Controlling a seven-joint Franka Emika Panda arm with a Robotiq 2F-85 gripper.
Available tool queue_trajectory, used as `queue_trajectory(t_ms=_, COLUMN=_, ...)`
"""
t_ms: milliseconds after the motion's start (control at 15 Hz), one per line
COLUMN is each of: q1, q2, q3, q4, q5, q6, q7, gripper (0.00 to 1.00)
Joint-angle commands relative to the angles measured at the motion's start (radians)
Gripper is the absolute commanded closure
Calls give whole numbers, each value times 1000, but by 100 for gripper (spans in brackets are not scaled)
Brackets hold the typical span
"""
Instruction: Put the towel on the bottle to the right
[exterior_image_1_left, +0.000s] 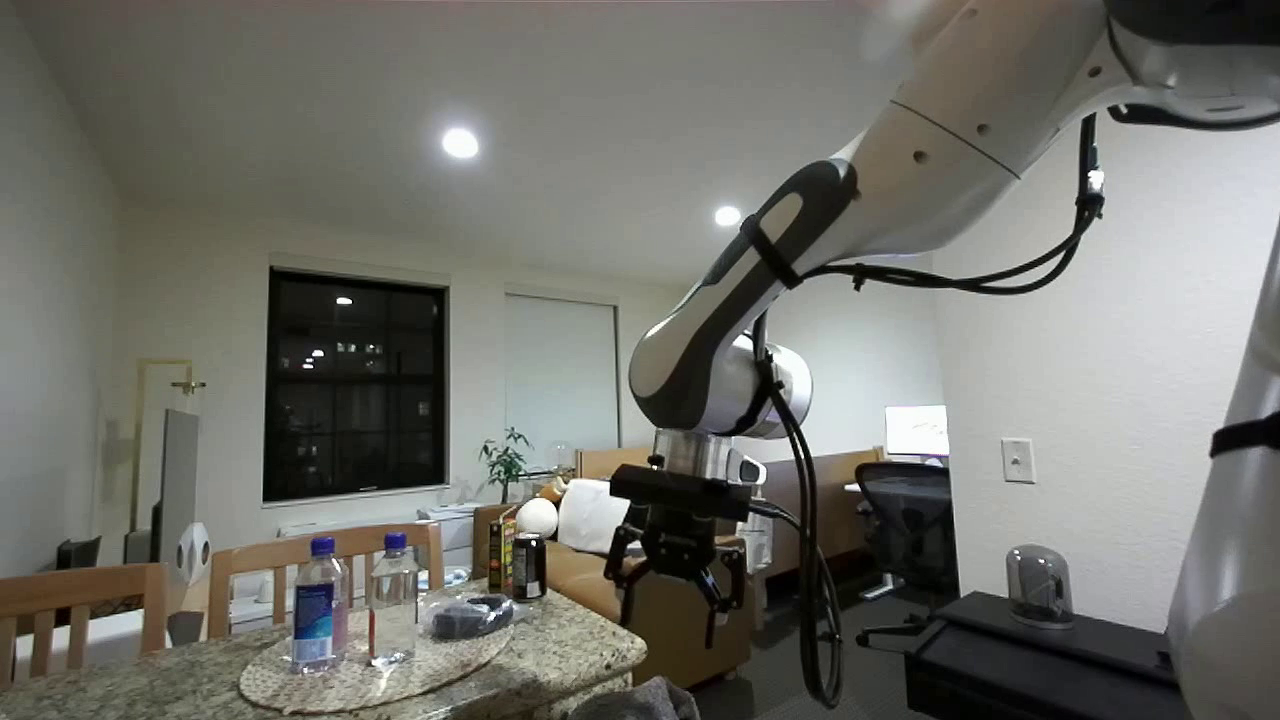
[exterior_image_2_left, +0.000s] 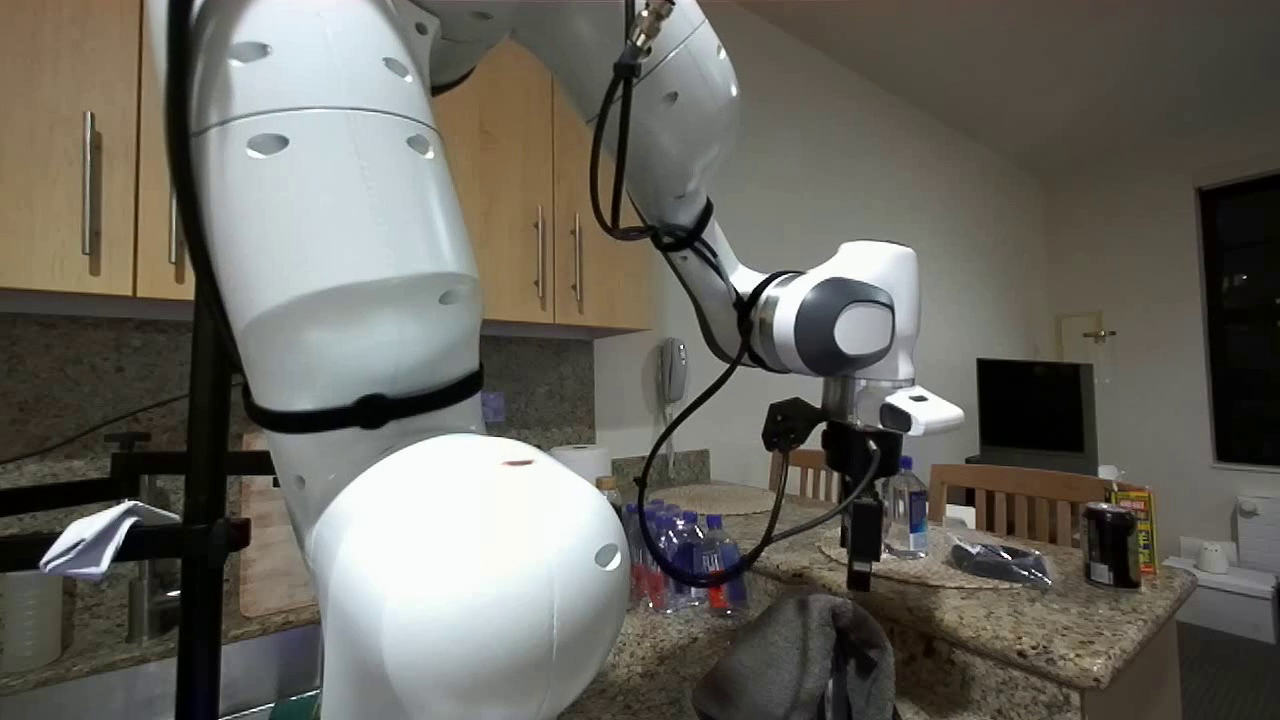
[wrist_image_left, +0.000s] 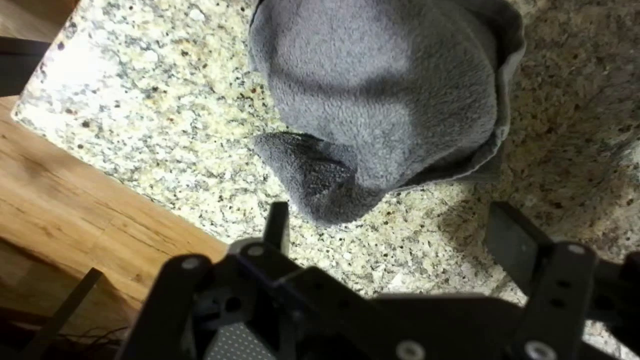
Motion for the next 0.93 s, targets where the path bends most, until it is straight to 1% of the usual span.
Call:
queue_trajectory(t_ms=0, q1=-25, q2=-67, q3=31, q4=-3, q5=-40, q6=-57, q7=41, gripper=0)
queue_trajectory(t_ms=133, q1=-13, q2=-88, q3=41, q4=7, q5=-28, q6=-100, q7=28, gripper=0)
queue_trajectory(t_ms=467, q1=20, q2=-152, q3=101, q4=35, q5=-28, q6=-231, q7=15, gripper=0)
queue_trajectory(t_ms=667, q1=32, q2=-174, q3=159, q4=61, q5=-83, q6=-321, q7=22, gripper=0)
queue_trajectory(t_ms=867, q1=62, q2=-188, q3=182, q4=71, q5=-103, q6=-361, q7=-45, gripper=0)
